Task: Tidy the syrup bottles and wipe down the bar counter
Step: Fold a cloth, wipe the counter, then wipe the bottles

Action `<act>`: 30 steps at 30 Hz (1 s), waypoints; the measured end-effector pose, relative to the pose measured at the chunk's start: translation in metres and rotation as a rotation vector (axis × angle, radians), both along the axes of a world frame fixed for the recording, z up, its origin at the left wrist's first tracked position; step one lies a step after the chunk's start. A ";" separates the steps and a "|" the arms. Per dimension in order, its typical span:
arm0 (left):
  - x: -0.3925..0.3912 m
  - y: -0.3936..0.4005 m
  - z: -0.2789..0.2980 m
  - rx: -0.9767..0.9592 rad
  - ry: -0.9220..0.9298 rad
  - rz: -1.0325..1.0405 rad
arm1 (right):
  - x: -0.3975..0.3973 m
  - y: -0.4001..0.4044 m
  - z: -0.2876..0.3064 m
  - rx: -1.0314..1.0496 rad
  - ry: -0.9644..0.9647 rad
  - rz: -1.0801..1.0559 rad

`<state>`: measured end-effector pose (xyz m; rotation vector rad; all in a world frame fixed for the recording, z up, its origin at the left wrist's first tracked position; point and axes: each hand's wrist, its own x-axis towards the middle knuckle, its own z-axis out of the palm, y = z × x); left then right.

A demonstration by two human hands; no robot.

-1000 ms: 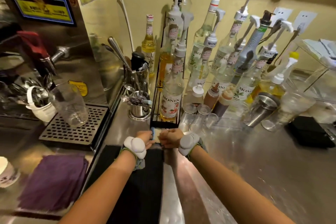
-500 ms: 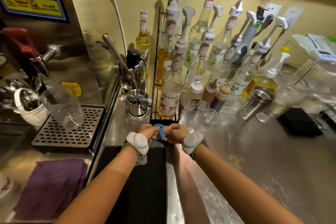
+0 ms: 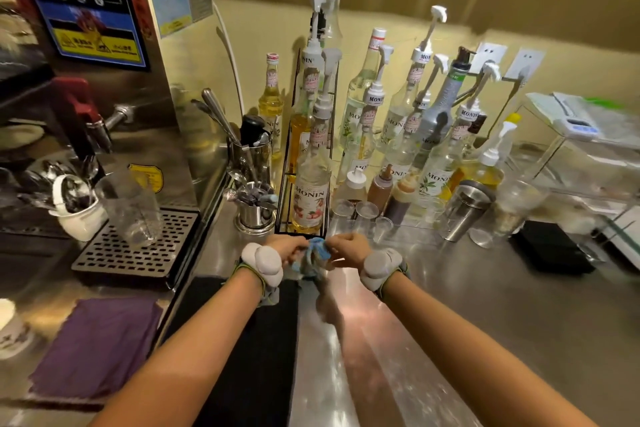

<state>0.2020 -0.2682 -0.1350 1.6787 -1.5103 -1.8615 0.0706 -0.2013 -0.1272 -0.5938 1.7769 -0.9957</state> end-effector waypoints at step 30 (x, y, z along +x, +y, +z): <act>-0.060 0.144 0.062 -0.059 0.183 0.022 | -0.072 0.141 0.056 -0.166 0.230 0.098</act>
